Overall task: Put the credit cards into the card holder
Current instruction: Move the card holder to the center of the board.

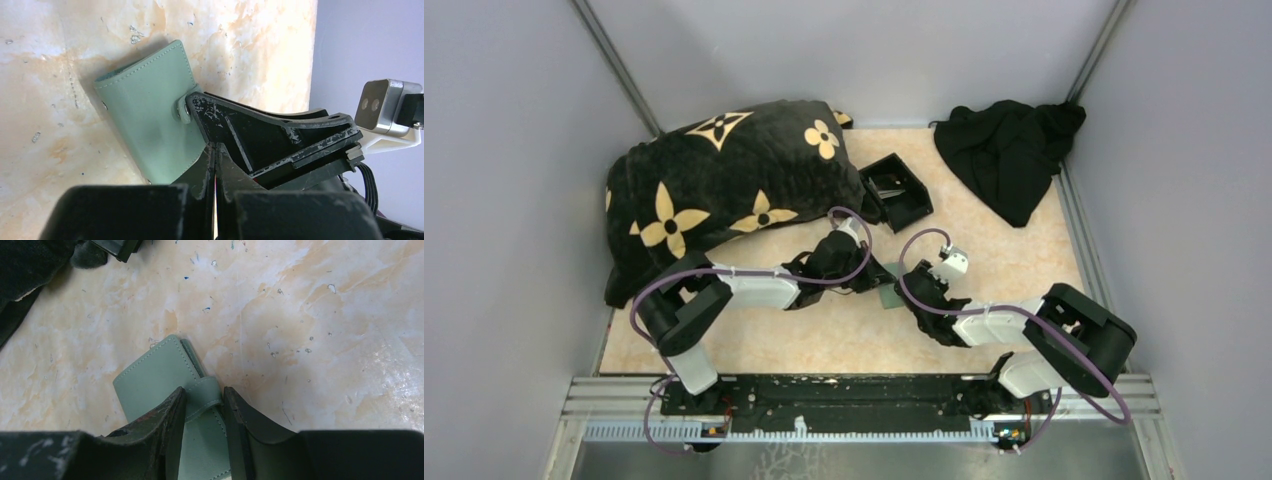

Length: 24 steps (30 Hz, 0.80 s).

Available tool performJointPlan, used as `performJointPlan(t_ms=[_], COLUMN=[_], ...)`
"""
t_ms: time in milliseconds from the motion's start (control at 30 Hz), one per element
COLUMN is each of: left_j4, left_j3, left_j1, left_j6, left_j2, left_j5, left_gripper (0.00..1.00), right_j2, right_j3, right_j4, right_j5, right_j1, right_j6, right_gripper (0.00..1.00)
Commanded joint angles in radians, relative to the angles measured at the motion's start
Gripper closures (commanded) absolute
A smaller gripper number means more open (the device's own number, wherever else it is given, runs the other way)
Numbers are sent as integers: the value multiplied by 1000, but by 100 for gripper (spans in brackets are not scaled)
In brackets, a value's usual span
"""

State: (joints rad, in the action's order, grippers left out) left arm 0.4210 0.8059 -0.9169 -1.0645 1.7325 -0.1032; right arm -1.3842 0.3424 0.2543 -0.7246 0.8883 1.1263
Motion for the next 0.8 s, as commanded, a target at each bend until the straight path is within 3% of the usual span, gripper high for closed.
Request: performJointPlan(t_ms=[0,367,767], left_j4=[22,24,40], left_j3=[17,137,133], left_j1=[3,55,53], left_j6=[21,31,-1], left_j2=[8,79,147], left_j5=[34,-39,-97], left_gripper=[100,100,100], right_j2=[-85,-83,-85], right_j3=[-69,-69,-69], right_j4=[-275,-273,-268], right_j5=[235,235,236], right_j1=[23,23,23], right_j6=[-23,-29,-33], right_gripper=[65,65,65])
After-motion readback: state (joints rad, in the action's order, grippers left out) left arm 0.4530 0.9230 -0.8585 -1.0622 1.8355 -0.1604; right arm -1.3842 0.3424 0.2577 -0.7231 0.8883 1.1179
